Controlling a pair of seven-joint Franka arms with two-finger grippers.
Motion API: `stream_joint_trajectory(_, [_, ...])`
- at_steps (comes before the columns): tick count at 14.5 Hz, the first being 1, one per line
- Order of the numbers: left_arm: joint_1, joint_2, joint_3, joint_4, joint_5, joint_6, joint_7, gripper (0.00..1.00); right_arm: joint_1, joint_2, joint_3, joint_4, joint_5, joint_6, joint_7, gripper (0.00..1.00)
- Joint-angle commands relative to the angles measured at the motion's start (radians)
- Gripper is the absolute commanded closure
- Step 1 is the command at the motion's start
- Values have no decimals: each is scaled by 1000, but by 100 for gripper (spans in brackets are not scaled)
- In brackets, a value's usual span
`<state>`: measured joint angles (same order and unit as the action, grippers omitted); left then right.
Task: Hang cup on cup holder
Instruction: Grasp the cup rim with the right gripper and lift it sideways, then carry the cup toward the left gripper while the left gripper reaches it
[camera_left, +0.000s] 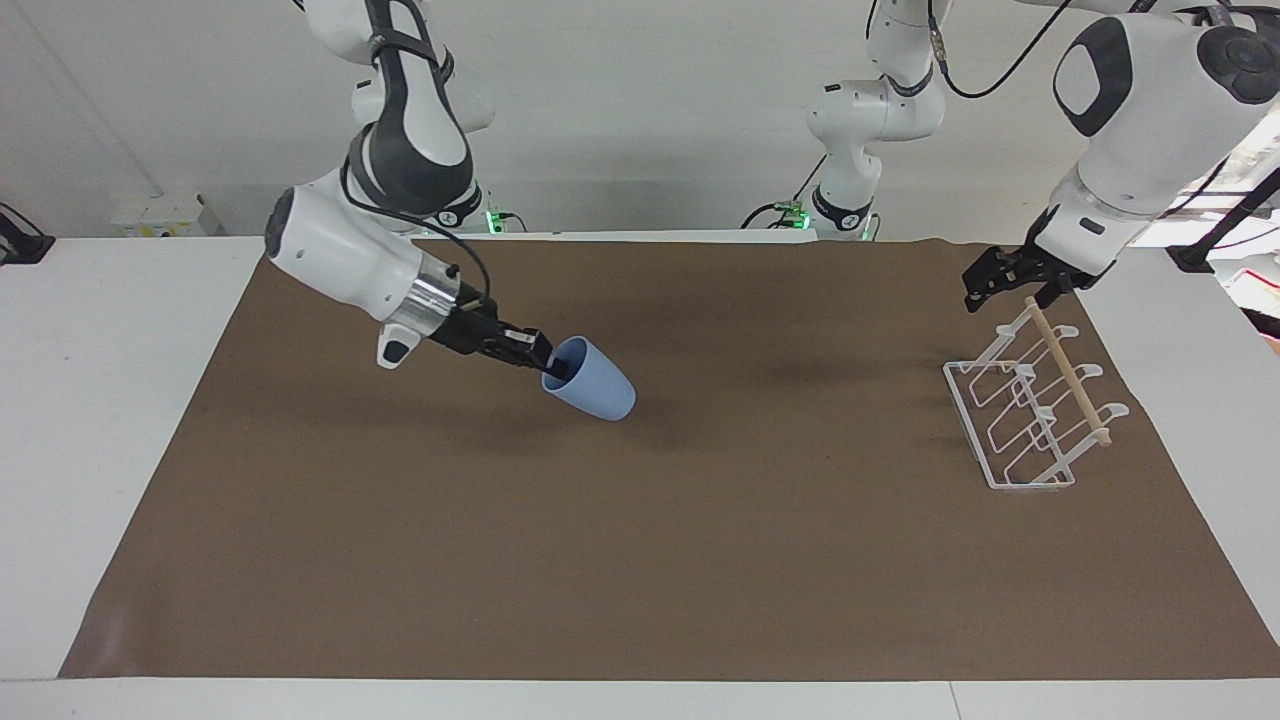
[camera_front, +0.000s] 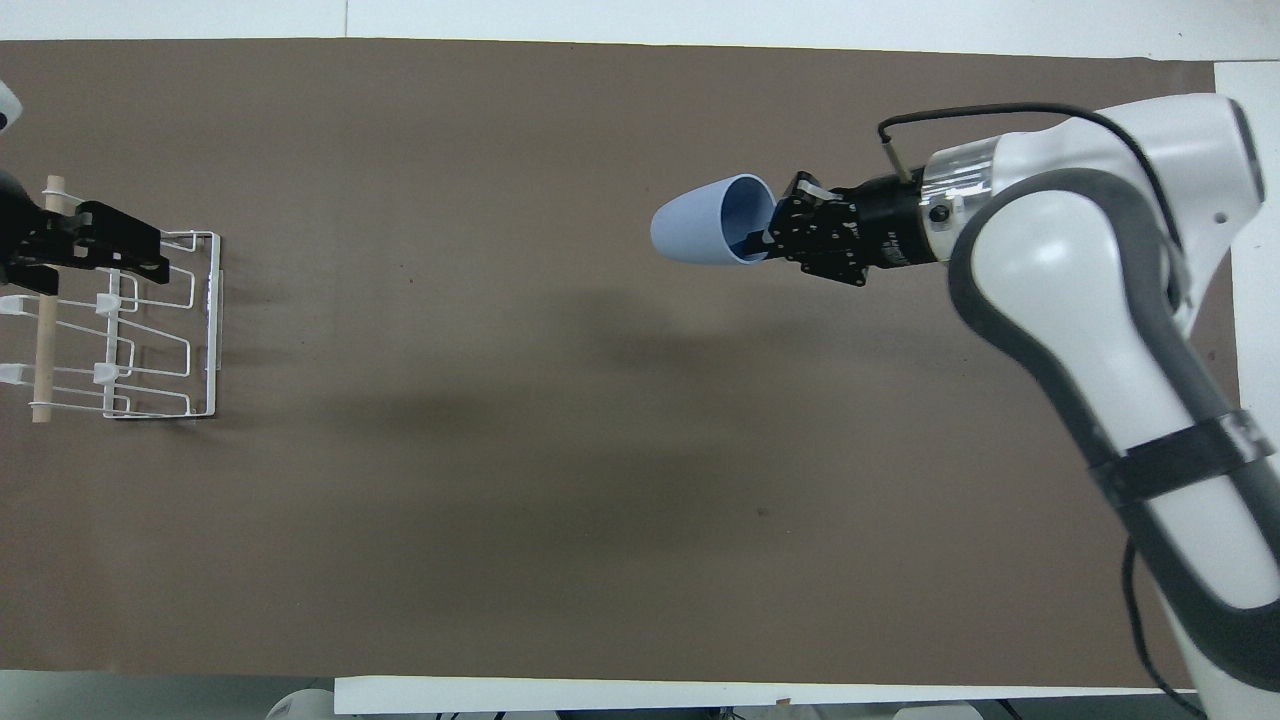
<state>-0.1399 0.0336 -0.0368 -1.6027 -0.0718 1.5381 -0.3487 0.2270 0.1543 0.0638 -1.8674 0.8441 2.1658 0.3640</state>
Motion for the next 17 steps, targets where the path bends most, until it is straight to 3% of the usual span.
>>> stream_joint_trajectory(1, [-81,-27,3,-48,-83,52,-342,0,83,4,-2,-19,23,66,42,100])
stream_joint_trajectory(3, [-87,-37,3,-88,-216,124,-519,0,110,5,-1,-21,36,81,84,100])
stream_joint_trajectory(5, [-89,-35,3,-132,-371,192,-745,0,136,2,-1,-22,134,66,116,100])
stream_joint_trajectory(7, [-147,-20,3,-170,-428,282,-959,0,181,-2,-2,-36,148,80,142,100])
stream_joint_trajectory(10, [-205,44,3,-189,-519,347,-1048,1,230,-2,-2,-42,191,133,164,100])
stream_joint_trajectory(17, [-245,109,3,-226,-548,435,-1076,1,270,1,-1,-42,222,184,162,100])
